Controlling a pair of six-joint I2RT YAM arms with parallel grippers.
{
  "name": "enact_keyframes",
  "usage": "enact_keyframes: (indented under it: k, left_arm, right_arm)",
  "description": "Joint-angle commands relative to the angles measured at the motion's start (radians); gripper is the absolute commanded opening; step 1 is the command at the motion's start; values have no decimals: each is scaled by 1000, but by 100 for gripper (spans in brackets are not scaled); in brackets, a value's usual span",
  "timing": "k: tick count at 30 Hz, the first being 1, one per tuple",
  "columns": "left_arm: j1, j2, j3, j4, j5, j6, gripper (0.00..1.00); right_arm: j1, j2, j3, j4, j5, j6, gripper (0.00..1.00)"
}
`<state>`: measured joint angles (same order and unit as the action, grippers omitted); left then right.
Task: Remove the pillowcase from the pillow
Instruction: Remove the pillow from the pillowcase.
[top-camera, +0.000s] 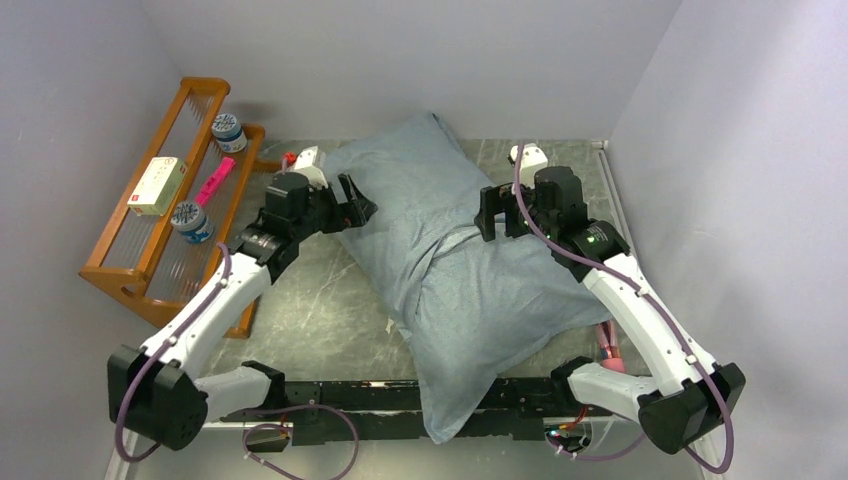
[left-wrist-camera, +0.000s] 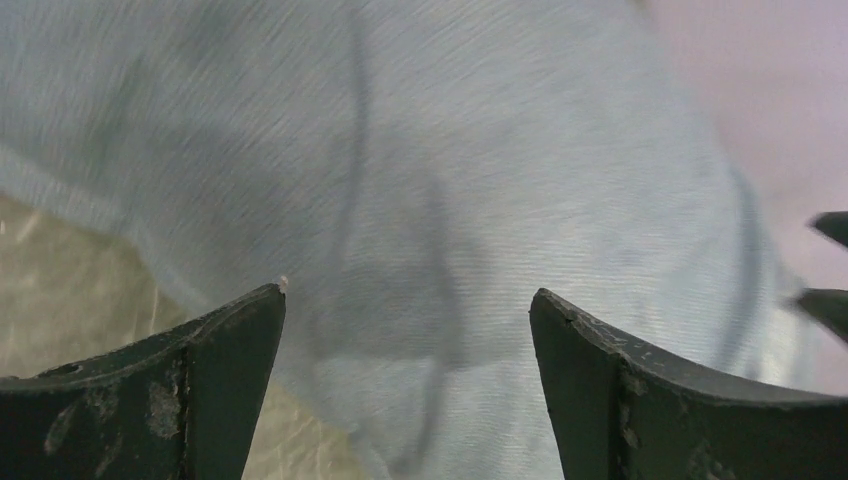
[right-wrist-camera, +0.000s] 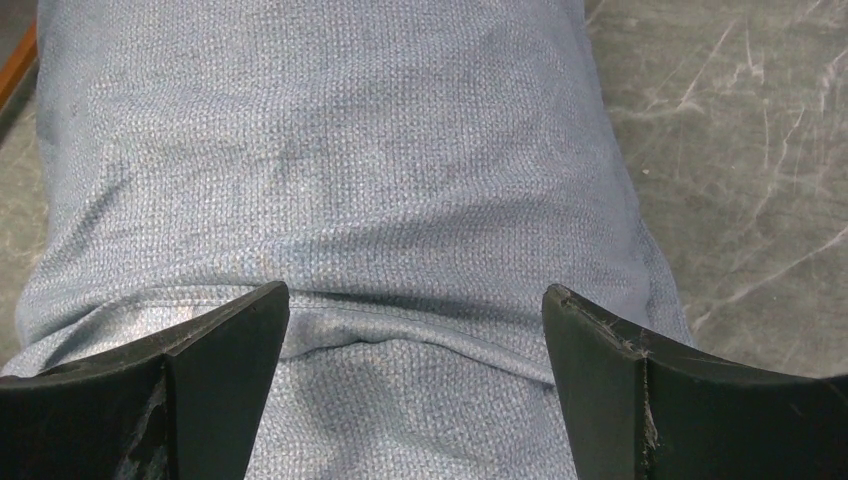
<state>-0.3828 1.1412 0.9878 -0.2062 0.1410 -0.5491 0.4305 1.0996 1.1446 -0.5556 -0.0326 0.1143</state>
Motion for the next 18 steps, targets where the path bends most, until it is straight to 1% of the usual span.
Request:
enact_keyframes:
  k: [1,5,10,14,16,18]
  left_arm:
    - [37,32,-76,17,-36,-151,97]
    - [84,53,-114,166,21,-246,97]
    - [119,105,-127,277,-35,-311,97]
    - [134,161,-167,406,-24,-381,97]
    - [134,203,-168,448,-1,-392,97]
    - [134,244,-162,449,1,-391,97]
  right_arm:
    - [-4,-3,7,61,-14,-28,100]
    - [-4,-21,-25,82,-44,-27,100]
    - [-4,-32,-44,96,-90,-28,100]
    - [-4,-48,-60,112,-103,-31,100]
    - [-3,-54,-66,116,-108,-32,100]
    - [-4,-56,-71,115,-112,-32,100]
